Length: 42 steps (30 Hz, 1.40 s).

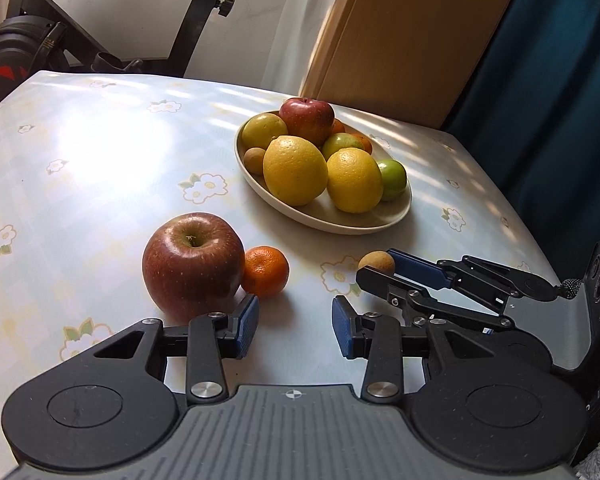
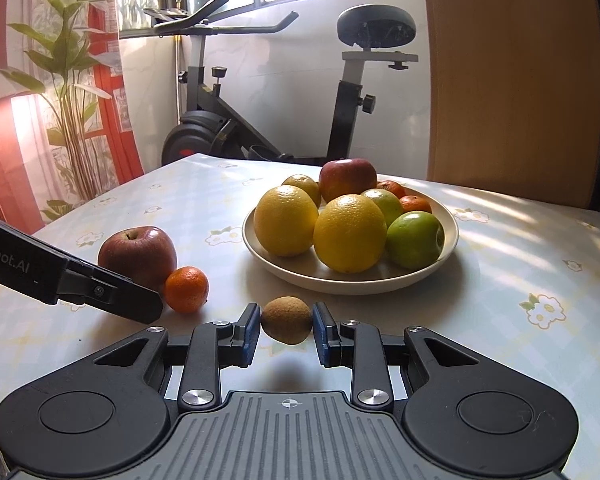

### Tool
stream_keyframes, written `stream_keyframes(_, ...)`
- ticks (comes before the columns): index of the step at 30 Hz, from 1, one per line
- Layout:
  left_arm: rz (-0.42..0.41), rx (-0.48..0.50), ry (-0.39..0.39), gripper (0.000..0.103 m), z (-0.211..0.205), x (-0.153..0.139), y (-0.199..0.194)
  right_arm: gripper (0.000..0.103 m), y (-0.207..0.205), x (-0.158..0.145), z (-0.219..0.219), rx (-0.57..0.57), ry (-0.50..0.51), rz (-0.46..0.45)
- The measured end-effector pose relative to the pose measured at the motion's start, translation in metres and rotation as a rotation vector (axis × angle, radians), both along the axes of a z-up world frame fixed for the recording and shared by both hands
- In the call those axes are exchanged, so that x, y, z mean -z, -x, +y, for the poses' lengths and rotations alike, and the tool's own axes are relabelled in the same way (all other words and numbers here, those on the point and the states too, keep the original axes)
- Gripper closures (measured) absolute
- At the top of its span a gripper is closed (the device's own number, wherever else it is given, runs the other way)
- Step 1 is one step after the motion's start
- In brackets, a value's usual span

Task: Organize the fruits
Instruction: 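Lower the right gripper around the brown kiwi on the table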

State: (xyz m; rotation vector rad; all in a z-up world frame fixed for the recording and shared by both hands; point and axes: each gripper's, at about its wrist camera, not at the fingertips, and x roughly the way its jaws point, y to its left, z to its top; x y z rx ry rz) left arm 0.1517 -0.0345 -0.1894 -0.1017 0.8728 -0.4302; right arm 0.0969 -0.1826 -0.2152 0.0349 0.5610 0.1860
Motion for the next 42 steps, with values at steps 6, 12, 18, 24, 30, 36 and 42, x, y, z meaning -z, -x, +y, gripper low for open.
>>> stream_keyframes(6, 0.017, -0.005, -0.016, 0.061, -0.013, 0.007, -0.007, 0.077, 0.005, -0.005, -0.019, 0.028, -0.019, -0.02)
stream_keyframes(12, 0.016, -0.047, -0.049, 0.061, -0.014, 0.008, -0.009, 0.077, 0.005, -0.002, -0.024, 0.04, -0.049, -0.011)
stream_keyframes(18, 0.014, -0.085, -0.073, 0.061, -0.015, 0.009, -0.011, 0.077, 0.01, 0.0, -0.027, 0.067, -0.074, -0.03)
stream_keyframes(24, 0.004, -0.102, -0.085, 0.061, -0.019, 0.01, -0.012, 0.077, 0.012, 0.0, -0.028, 0.064, -0.083, -0.041)
stream_keyframes(30, -0.017, -0.134, -0.088, 0.061, -0.023, 0.008, -0.013, 0.077, 0.014, 0.0, -0.028, 0.056, -0.084, -0.05)
stream_keyframes(36, -0.045, -0.136, -0.115, 0.061, -0.026, 0.011, -0.012, 0.077, 0.015, 0.0, -0.029, 0.058, -0.091, -0.054)
stream_keyframes(42, -0.07, -0.155, -0.14, 0.061, -0.028, 0.014, -0.013, 0.077, 0.017, 0.0, -0.03, 0.068, -0.096, -0.058)
